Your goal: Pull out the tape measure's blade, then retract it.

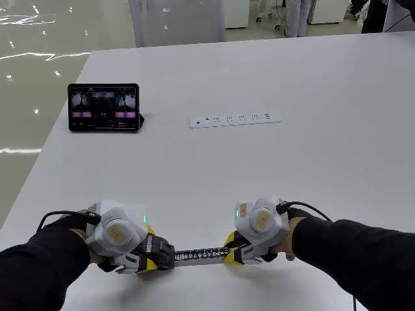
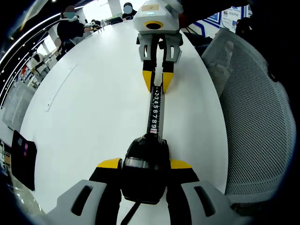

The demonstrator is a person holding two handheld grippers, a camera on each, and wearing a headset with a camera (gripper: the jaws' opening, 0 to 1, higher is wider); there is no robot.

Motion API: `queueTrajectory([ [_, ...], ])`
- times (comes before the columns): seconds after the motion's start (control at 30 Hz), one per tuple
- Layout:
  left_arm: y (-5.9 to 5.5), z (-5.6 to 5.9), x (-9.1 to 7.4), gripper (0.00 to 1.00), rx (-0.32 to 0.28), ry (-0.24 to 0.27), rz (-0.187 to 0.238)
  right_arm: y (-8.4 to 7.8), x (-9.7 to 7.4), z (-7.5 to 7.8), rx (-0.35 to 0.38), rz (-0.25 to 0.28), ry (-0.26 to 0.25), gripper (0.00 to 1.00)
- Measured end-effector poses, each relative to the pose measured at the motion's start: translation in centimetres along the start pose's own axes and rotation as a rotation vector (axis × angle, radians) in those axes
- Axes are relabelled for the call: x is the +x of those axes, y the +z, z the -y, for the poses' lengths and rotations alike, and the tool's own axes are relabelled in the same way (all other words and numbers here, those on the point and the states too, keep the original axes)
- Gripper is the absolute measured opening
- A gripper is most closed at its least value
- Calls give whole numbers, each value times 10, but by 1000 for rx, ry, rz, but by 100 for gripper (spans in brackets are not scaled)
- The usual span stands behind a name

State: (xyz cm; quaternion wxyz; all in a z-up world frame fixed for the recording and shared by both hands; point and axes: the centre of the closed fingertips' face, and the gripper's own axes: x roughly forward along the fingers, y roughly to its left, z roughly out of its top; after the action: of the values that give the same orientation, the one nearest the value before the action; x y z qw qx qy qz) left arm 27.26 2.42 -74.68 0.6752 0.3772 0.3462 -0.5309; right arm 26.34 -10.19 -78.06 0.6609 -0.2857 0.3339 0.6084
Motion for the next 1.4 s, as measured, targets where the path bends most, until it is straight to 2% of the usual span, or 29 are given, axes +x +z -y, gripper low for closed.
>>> queueTrajectory([
  [1.4,0,-1,0,31,-2,7,2,-26,-21,3,24,-11,-6,10],
])
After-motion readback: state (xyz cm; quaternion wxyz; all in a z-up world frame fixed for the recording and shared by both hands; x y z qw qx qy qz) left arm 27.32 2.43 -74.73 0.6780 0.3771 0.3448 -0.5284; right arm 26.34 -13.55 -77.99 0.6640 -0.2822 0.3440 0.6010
